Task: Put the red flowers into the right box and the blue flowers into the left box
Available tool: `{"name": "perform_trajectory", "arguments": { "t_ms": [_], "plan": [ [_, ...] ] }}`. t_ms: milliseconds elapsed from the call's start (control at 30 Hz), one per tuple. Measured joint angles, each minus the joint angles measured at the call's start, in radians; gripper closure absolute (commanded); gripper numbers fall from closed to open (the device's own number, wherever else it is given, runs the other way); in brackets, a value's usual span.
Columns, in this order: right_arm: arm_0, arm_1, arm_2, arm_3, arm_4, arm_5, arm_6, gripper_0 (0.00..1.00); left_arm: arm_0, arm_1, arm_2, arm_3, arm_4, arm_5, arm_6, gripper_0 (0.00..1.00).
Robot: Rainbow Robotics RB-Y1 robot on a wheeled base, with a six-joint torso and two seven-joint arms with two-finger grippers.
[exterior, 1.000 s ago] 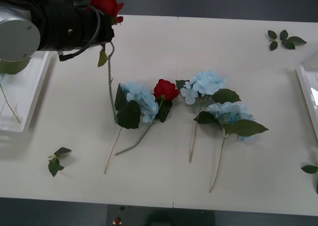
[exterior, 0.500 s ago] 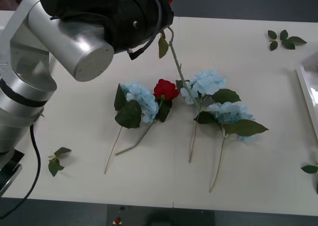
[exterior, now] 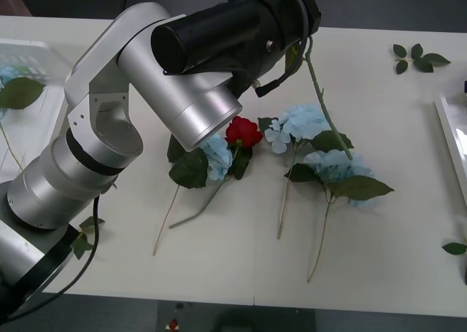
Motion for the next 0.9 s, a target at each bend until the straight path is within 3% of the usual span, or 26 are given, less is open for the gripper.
{"name": "perform_trajectory", "arguments": {
  "t_ms": [233,433,733,900],
  "plan": [
    [-0.056,0.0,-0.016,0.0,-0.165,0.25,0.0,0.0,0.0,-0.005,-0.001,0.0,-0.033,0.0,0.011,1.0],
    [-0.114,0.005,-0.014,0.0,-0.276,0.366,-0.063,0.0,0.0,-0.006,-0.001,0.0,-0.071,0.0,0.041,1.0],
    [-0.192,0.137,-0.009,0.0,-0.301,0.41,-0.16,0.0,0.0,-0.006,-0.001,0.0,-0.075,0.0,0.079,1.0],
    [-0.21,0.203,0.061,0.0,-0.314,0.36,-0.169,0.0,0.0,-0.007,-0.001,0.0,-0.075,0.0,0.081,1.0]
  ]
}}
